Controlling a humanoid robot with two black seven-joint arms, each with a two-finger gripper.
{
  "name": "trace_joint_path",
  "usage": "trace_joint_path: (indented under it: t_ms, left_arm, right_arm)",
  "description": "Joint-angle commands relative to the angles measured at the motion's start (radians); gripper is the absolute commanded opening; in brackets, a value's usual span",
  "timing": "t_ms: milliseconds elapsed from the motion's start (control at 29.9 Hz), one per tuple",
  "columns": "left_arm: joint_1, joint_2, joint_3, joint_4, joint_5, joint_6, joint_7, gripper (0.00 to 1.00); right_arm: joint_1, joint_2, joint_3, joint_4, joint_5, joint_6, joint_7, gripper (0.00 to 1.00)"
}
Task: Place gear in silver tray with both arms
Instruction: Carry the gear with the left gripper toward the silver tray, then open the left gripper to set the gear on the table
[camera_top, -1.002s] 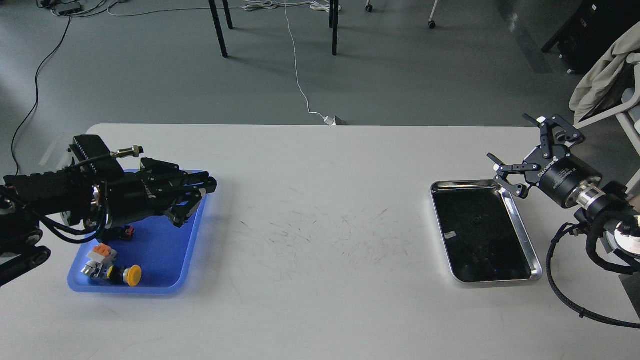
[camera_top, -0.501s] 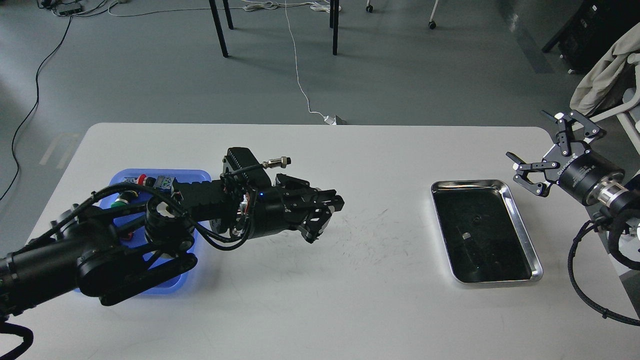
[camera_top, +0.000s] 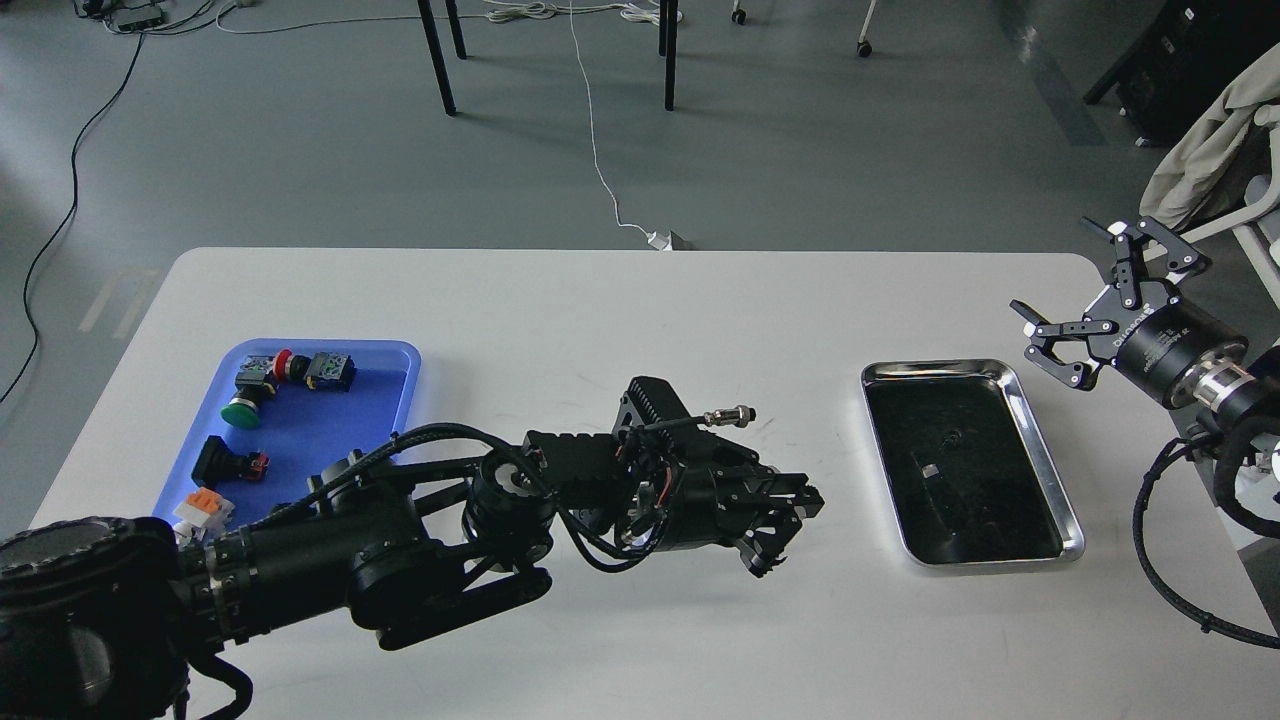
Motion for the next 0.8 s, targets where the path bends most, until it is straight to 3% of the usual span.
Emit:
trace_joint_path:
  t_ms: [0, 167, 535, 668, 768]
  left_arm:
    - [-0.001, -0.014, 0.001, 0.093, 0.0, 0.009, -0.005, 0.15]
    - [-0.012, -0.014, -0.001, 0.18, -0.003, 0.024, -0.008, 0.15]
    - [-0.013, -0.014, 0.03, 0.186, -0.015, 0.056, 0.0, 0.16]
    - [-0.013, -0.014, 0.031, 0.186, -0.017, 0.079, 0.0, 0.22]
    - [-0.013, -0.014, 0.031, 0.186, -0.02, 0.098, 0.001, 0.33]
  right_arm:
    - [0.001, -0.001, 0.008, 0.0, 0.0, 0.0, 0.0, 0.97]
    - [-0.001, -0.004, 0.015, 0.0, 0.0, 0.0, 0.0, 0.97]
    - [-0.002, -0.003, 0.017, 0.0, 0.0, 0.0, 0.001, 0.97]
    - [-0.001, 0.0, 0.017, -0.002, 0.0, 0.0, 0.001, 0.97]
    - [-0.001, 0.0, 0.023, -0.002, 0.0, 0.0, 0.003, 0.98]
